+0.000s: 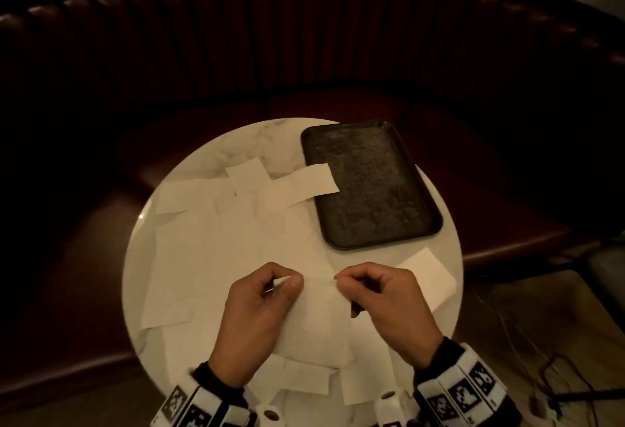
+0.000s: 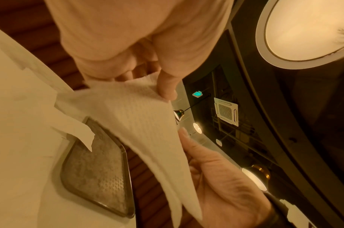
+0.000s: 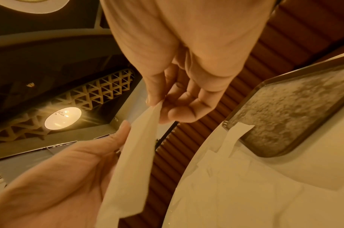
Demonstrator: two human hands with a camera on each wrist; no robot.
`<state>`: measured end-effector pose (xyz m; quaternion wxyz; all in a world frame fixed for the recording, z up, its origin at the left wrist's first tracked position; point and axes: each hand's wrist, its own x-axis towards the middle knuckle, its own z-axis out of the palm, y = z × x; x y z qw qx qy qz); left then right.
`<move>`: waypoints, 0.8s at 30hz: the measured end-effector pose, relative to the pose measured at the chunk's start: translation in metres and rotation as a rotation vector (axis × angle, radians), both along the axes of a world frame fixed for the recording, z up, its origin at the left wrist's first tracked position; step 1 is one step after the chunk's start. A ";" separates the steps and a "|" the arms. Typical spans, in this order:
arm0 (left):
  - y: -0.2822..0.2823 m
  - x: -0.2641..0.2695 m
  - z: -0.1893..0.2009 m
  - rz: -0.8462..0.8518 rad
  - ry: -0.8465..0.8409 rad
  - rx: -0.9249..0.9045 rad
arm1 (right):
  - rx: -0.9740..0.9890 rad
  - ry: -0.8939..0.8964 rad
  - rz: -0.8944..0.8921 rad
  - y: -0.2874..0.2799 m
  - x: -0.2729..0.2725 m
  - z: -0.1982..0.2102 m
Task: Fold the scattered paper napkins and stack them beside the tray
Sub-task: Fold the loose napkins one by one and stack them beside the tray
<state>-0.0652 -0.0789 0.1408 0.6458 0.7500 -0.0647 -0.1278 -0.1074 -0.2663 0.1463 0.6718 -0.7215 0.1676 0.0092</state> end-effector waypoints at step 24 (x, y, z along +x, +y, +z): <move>0.000 -0.049 -0.098 0.078 0.334 0.499 | -0.928 0.430 0.287 -0.206 0.058 -0.147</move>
